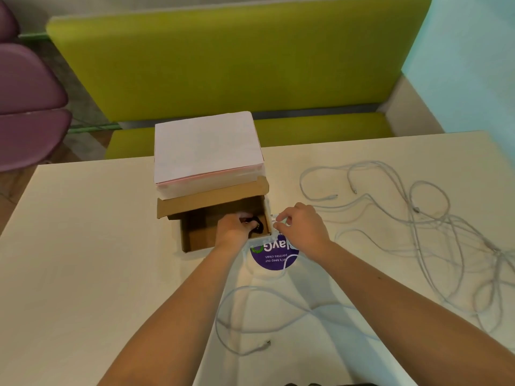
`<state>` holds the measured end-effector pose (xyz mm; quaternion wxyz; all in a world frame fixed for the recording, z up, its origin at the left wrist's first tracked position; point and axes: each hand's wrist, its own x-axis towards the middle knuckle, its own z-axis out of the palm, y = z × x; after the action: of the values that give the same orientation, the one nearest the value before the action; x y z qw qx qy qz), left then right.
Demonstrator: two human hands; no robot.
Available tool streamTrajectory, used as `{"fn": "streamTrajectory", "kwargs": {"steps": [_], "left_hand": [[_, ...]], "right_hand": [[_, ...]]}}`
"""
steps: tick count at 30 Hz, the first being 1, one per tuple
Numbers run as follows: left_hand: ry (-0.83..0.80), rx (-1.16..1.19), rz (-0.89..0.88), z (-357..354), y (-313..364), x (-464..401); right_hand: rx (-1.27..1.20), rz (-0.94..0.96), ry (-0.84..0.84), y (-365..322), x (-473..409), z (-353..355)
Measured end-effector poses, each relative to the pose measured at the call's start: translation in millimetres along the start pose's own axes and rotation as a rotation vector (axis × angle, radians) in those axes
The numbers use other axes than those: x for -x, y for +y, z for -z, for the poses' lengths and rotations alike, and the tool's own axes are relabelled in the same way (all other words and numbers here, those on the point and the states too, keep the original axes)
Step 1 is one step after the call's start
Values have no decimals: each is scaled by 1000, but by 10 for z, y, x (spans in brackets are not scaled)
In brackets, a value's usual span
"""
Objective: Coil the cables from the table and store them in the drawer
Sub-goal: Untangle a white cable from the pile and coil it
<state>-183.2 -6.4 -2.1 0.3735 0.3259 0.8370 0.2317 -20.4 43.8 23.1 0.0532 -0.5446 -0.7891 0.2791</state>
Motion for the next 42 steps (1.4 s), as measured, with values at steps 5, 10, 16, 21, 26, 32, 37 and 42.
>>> {"fn": "streamTrajectory", "kwargs": {"steps": [5,10,16,21,26,32,37,42], "left_hand": [[-68,-82,-30,-16,5,-1],[-63,-168,-52,-6,27,38],[-56,-174,-80,19,-26,164],[189,-173,-293,-18,-120,414],[-81,23,-329,-76,-68,718],[-283,-24,-392,-243,-130,931],[-322,-207,-499,-338,-152,956],[-286,-366,-638,-307,-13,995]], "right_hand": [[-107,11,24,81,44,28],[-188,0,49,154,140,82],[-274,-41,-10,232,461,43],[-69,30,-196,364,680,-192],[242,105,-242,438,796,-312],[155,69,-135,592,941,-230],[-174,-6,16,670,1009,0],[-394,-72,253,685,1121,304]]}}
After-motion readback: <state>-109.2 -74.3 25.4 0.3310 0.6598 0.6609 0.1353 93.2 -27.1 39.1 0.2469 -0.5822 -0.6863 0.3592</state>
